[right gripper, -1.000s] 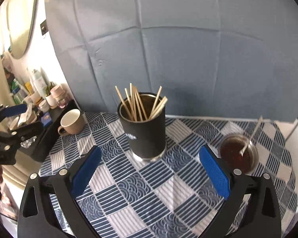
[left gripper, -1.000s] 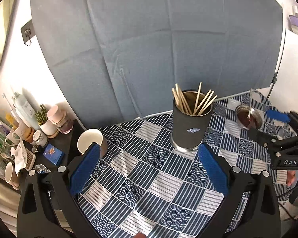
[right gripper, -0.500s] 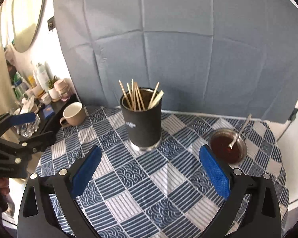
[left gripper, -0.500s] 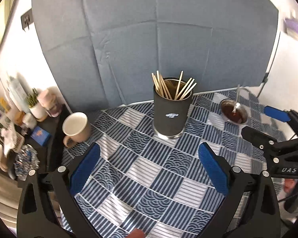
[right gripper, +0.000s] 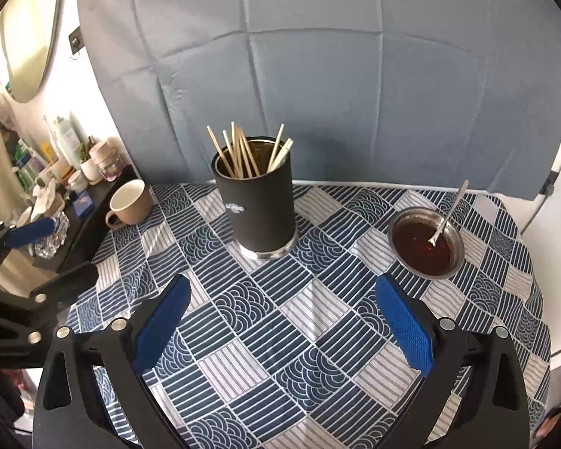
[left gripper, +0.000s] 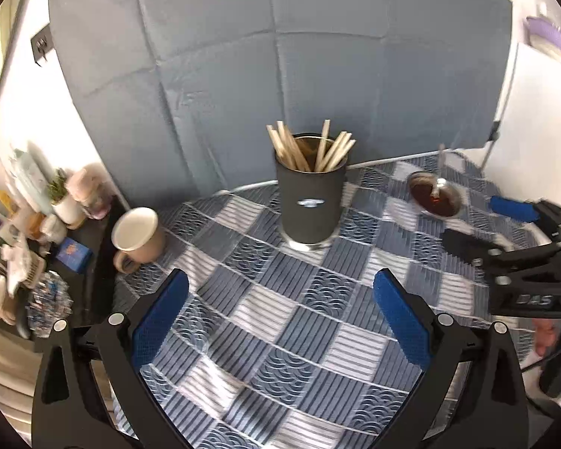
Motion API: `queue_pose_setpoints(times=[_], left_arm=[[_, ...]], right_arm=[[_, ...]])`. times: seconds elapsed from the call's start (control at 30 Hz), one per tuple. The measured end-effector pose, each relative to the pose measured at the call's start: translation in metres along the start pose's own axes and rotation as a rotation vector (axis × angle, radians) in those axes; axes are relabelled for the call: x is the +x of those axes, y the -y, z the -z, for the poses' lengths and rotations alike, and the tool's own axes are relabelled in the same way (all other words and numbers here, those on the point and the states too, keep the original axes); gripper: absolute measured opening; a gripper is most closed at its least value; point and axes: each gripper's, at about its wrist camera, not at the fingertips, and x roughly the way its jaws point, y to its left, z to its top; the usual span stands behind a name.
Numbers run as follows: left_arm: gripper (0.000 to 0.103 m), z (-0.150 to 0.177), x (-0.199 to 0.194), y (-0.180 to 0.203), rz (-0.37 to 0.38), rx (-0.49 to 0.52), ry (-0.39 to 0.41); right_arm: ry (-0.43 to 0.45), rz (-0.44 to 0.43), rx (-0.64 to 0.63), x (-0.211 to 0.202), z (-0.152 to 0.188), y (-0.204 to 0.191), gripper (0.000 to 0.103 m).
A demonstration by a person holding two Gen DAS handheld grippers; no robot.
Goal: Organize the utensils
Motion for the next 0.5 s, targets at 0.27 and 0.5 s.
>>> queue_pose_setpoints(times=[0.27, 0.5], left_arm=[[0.097, 0.005, -0.002, 0.003, 0.043, -0.075, -0.023], [0.097, 0.011, 0.001, 0.001, -0.008, -0.091, -0.073]], right_arm=[[-0.002, 0.003, -0.01, -0.003, -0.003, 0.006, 0.095], [0.013, 0.007, 0.047, -0.01, -0.007, 0.011, 0.095]])
